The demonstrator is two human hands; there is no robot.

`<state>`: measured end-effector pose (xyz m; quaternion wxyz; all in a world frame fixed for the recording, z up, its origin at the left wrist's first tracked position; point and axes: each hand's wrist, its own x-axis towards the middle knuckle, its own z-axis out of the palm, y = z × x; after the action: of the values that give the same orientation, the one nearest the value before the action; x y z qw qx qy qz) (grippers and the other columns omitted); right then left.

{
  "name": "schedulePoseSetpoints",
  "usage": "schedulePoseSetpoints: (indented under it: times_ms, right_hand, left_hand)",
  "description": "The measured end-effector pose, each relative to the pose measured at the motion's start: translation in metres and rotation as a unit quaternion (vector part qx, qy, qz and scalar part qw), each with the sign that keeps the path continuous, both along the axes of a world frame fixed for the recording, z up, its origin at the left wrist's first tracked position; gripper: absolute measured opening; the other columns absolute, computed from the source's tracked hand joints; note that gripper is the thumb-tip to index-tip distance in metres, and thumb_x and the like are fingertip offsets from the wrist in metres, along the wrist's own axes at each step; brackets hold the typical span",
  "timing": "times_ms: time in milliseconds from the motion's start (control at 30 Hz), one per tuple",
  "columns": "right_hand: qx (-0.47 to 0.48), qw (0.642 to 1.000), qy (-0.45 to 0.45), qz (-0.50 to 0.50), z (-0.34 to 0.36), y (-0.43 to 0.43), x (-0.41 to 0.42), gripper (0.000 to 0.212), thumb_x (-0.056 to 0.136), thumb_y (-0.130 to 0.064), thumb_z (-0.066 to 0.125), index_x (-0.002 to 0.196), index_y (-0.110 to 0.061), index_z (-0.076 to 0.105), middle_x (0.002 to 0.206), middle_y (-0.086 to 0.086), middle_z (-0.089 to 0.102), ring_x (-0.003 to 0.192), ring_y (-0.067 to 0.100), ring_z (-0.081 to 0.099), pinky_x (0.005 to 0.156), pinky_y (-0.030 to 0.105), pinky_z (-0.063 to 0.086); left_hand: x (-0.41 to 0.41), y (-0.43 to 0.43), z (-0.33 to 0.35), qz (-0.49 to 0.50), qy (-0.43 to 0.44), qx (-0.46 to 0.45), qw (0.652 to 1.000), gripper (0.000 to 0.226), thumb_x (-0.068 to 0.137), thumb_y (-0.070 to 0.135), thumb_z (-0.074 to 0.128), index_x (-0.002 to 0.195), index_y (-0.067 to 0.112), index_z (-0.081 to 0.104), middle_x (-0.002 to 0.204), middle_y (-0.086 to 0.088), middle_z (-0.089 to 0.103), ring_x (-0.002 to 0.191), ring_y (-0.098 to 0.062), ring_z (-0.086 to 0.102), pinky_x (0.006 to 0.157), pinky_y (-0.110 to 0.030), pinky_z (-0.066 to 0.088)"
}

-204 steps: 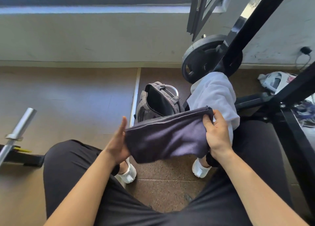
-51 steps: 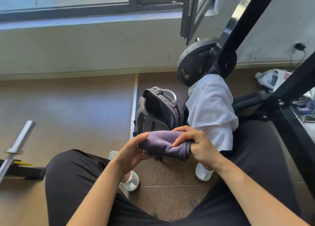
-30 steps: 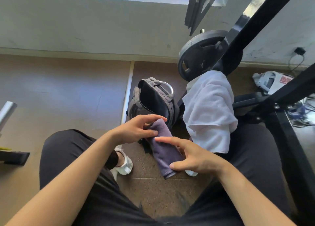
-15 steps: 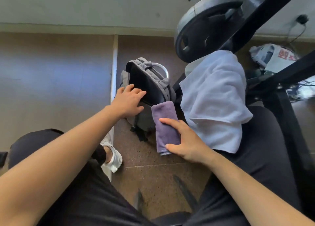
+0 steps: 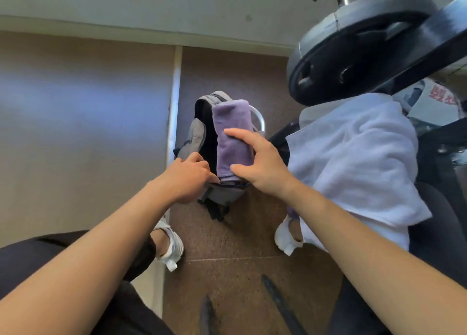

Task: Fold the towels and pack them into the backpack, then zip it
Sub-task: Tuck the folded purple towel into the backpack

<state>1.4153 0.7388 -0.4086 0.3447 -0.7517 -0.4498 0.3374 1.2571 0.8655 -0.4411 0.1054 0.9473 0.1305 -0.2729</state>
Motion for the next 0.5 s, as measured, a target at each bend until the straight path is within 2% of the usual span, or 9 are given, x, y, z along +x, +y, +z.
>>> schedulePoseSetpoints:
  times_ms: [133, 200, 267, 300, 333, 367, 400, 433, 500]
  right_hand:
    - [-0.043, 0.999, -0.014, 0.028, -0.053, 0.044, 0.003, 0.071, 0.078, -0.009, 0.075, 0.142, -0.03, 0.052, 0.133, 0.005, 0.055, 0.121, 0.02, 0.055, 0.107, 0.039, 0.048]
    - [-0.075, 0.992, -0.075, 0.061, -0.079, 0.052, 0.008, 0.07, 0.081, -0.008, 0.072, 0.143, -0.031, 0.05, 0.134, 0.006, 0.051, 0.122, 0.023, 0.053, 0.108, 0.043, 0.047]
    - [-0.106, 0.979, -0.145, 0.094, -0.097, 0.057, 0.017, 0.068, 0.086, -0.009, 0.068, 0.144, -0.036, 0.047, 0.139, 0.004, 0.045, 0.127, 0.026, 0.05, 0.109, 0.043, 0.047]
    - [-0.12, 0.972, -0.171, 0.106, -0.103, 0.058, 0.023, 0.067, 0.088, -0.009, 0.066, 0.145, -0.038, 0.045, 0.142, 0.003, 0.042, 0.129, 0.028, 0.049, 0.11, 0.042, 0.046]
    - [-0.132, 0.966, -0.19, 0.115, -0.108, 0.06, 0.03, 0.067, 0.09, -0.01, 0.065, 0.146, -0.039, 0.044, 0.145, 0.002, 0.04, 0.132, 0.028, 0.047, 0.111, 0.041, 0.045]
    - [-0.146, 0.961, -0.201, 0.123, -0.112, 0.06, 0.037, 0.067, 0.09, -0.011, 0.065, 0.147, -0.039, 0.043, 0.146, 0.002, 0.039, 0.134, 0.029, 0.046, 0.111, 0.041, 0.043]
    - [-0.163, 0.955, -0.209, 0.131, -0.116, 0.061, 0.045, 0.067, 0.09, -0.011, 0.064, 0.147, -0.039, 0.042, 0.147, 0.003, 0.038, 0.134, 0.03, 0.046, 0.111, 0.042, 0.043]
    - [-0.185, 0.948, -0.219, 0.141, -0.119, 0.061, 0.051, 0.068, 0.09, -0.011, 0.064, 0.147, -0.04, 0.041, 0.147, 0.003, 0.037, 0.131, 0.032, 0.048, 0.11, 0.044, 0.045]
    - [-0.231, 0.927, -0.241, 0.172, -0.124, 0.065, 0.06, 0.071, 0.088, -0.012, 0.063, 0.147, -0.042, 0.038, 0.142, 0.005, 0.039, 0.12, 0.038, 0.055, 0.099, 0.05, 0.05]
  left_hand:
    - [-0.014, 0.004, 0.001, 0.01, 0.032, -0.022, 0.999, 0.055, 0.104, 0.022, 0.046, 0.151, 0.048, 0.037, 0.146, 0.002, 0.047, 0.14, -0.028, 0.029, 0.096, -0.043, 0.047]
    - [-0.017, 0.006, 0.003, 0.061, 0.049, -0.056, 0.995, 0.052, 0.104, 0.025, 0.047, 0.15, 0.047, 0.039, 0.147, 0.0, 0.046, 0.138, -0.03, 0.029, 0.096, -0.043, 0.048]
    - [-0.018, 0.007, 0.003, 0.114, 0.056, -0.071, 0.989, 0.04, 0.104, 0.038, 0.047, 0.143, 0.043, 0.052, 0.139, -0.002, 0.052, 0.128, -0.032, 0.035, 0.099, -0.044, 0.047]
    - [-0.018, 0.008, 0.001, 0.139, 0.046, -0.072, 0.987, 0.034, 0.103, 0.048, 0.044, 0.129, 0.038, 0.064, 0.125, -0.002, 0.06, 0.116, -0.03, 0.041, 0.099, -0.043, 0.047]
    - [-0.018, 0.009, -0.001, 0.172, 0.025, -0.071, 0.982, 0.04, 0.102, 0.055, 0.04, 0.103, 0.031, 0.072, 0.102, -0.002, 0.065, 0.102, -0.028, 0.047, 0.094, -0.042, 0.048]
    - [-0.018, 0.011, -0.004, 0.226, -0.007, -0.068, 0.972, 0.05, 0.102, 0.058, 0.039, 0.077, 0.024, 0.066, 0.08, -0.001, 0.06, 0.089, -0.028, 0.05, 0.084, -0.04, 0.048]
    - [-0.017, 0.013, -0.006, 0.284, -0.032, -0.064, 0.956, 0.055, 0.102, 0.057, 0.04, 0.062, 0.021, 0.053, 0.069, -0.002, 0.052, 0.078, -0.028, 0.051, 0.075, -0.037, 0.045]
    - [-0.017, 0.014, -0.008, 0.33, -0.05, -0.051, 0.941, 0.055, 0.102, 0.053, 0.043, 0.058, 0.02, 0.045, 0.068, -0.003, 0.051, 0.072, -0.027, 0.05, 0.069, -0.035, 0.041]
    - [-0.017, 0.018, -0.01, 0.353, -0.053, -0.003, 0.934, 0.049, 0.098, 0.049, 0.053, 0.06, 0.019, 0.05, 0.075, -0.005, 0.058, 0.068, -0.025, 0.048, 0.065, -0.033, 0.039]
